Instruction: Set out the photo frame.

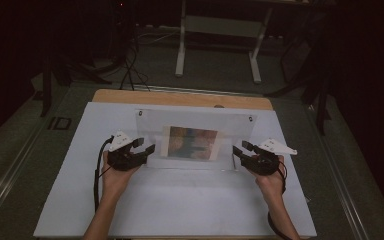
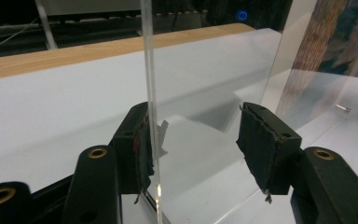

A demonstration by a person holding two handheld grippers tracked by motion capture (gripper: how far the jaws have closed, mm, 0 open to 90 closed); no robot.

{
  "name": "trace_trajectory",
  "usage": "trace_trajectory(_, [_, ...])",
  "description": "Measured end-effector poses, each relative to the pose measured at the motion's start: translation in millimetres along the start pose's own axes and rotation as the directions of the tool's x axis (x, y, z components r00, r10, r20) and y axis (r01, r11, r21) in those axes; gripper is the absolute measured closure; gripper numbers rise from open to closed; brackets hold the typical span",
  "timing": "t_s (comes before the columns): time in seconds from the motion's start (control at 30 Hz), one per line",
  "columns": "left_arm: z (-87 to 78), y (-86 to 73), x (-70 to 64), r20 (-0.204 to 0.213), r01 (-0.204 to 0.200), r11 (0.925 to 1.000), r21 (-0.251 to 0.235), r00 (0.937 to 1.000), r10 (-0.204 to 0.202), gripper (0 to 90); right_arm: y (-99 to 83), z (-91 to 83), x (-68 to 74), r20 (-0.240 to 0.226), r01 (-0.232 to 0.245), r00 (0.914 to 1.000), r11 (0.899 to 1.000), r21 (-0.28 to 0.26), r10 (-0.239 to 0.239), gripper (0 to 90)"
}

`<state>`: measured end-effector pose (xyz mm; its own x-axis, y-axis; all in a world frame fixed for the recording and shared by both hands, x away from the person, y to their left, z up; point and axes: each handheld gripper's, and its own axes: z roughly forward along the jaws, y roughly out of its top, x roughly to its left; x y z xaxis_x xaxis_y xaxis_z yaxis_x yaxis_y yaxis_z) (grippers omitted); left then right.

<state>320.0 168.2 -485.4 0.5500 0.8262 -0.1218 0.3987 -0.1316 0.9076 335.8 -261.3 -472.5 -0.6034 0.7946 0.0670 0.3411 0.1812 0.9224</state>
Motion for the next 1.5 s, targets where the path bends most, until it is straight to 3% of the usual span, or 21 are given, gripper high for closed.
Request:
trace_trajectory(0.47, [-7.0, 0.5, 2.4, 0.0, 0.02, 0.9995, -0.026, 0.9998, -0.02, 44.0, 1.0, -4.1, -2.8, -0.009, 0.03, 0.9995, 0.999, 0.044, -0.03, 50.1])
trace_trajectory(0.93, [-22.4, 7.9, 8.6, 0.006, 0.033, 0.9967, -0.074, 0.9994, -0.033, 44.8, 2.9, -20.9, -18.3, -0.01, 0.002, 0.9999, 0.999, 0.034, -0.002, 49.2])
trace_trajectory(1.2, [-31.4, 5.9, 17.0, -0.007, 0.043, 0.9931, -0.109, 0.999, -0.044, 50.0, -0.9, -28.0, -32.6, 0.006, -0.027, 0.9996, 0.999, 0.047, 0.027, 50.3])
trace_trajectory(1.5, [-44.2, 2.7, 31.7, -0.052, 0.069, 0.9894, -0.128, 0.9958, -0.076, 60.2, -8.0, -28.7, -44.1, 0.051, -0.045, 0.9979, 0.996, 0.082, 0.041, 60.7])
